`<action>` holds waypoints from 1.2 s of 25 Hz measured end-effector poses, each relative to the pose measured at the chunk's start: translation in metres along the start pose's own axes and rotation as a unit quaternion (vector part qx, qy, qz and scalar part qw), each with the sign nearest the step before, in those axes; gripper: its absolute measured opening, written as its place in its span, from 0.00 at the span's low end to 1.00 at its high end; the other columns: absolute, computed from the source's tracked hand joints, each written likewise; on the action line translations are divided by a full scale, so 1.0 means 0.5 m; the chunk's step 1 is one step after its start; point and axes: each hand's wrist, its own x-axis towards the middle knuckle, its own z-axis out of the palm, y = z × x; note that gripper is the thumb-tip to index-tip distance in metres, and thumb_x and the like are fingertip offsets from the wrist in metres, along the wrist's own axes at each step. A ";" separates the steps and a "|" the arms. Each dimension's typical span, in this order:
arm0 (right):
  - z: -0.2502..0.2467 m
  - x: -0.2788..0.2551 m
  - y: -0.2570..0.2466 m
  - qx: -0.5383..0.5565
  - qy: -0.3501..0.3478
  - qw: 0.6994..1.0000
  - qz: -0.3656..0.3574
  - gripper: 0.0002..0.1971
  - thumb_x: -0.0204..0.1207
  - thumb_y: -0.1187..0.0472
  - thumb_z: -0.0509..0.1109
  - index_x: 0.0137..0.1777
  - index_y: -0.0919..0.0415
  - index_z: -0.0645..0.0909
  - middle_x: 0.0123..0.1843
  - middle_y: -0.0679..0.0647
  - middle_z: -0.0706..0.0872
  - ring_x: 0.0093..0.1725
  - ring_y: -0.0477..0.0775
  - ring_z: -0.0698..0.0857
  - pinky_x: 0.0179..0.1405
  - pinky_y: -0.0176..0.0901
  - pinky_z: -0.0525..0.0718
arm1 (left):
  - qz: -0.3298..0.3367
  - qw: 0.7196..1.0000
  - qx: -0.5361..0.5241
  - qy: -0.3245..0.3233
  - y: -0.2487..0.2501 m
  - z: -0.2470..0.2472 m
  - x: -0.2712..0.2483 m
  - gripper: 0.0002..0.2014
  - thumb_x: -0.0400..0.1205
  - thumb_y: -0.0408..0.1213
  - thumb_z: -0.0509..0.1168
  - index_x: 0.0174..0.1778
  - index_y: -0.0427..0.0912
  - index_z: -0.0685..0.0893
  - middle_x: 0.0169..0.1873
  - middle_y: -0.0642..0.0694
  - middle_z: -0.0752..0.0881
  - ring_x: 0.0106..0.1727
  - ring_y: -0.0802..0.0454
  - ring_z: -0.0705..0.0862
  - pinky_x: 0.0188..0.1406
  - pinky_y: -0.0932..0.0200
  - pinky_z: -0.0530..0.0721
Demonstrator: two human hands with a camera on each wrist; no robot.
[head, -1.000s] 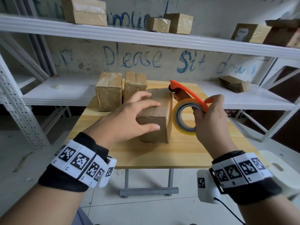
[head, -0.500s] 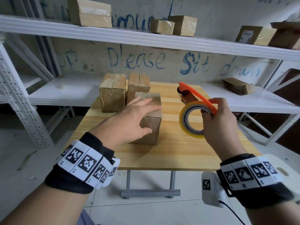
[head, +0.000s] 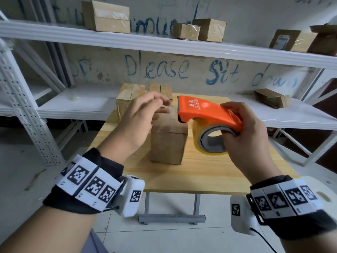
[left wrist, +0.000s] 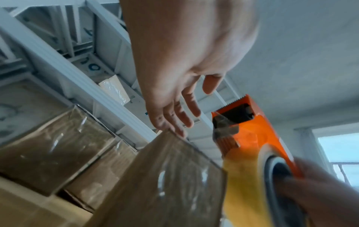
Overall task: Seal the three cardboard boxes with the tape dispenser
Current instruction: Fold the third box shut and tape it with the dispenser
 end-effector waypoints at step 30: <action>0.015 -0.005 0.005 -0.001 -0.017 0.999 -0.038 0.29 0.63 0.79 0.70 0.63 0.54 0.81 0.52 0.46 0.85 0.49 0.47 0.82 0.47 0.22 0.76 | -0.224 0.941 -0.235 -0.090 0.036 -0.022 -0.017 0.10 0.89 0.27 0.59 0.62 0.30 0.82 0.43 0.35 0.92 0.43 0.48 0.92 0.38 0.65 0.90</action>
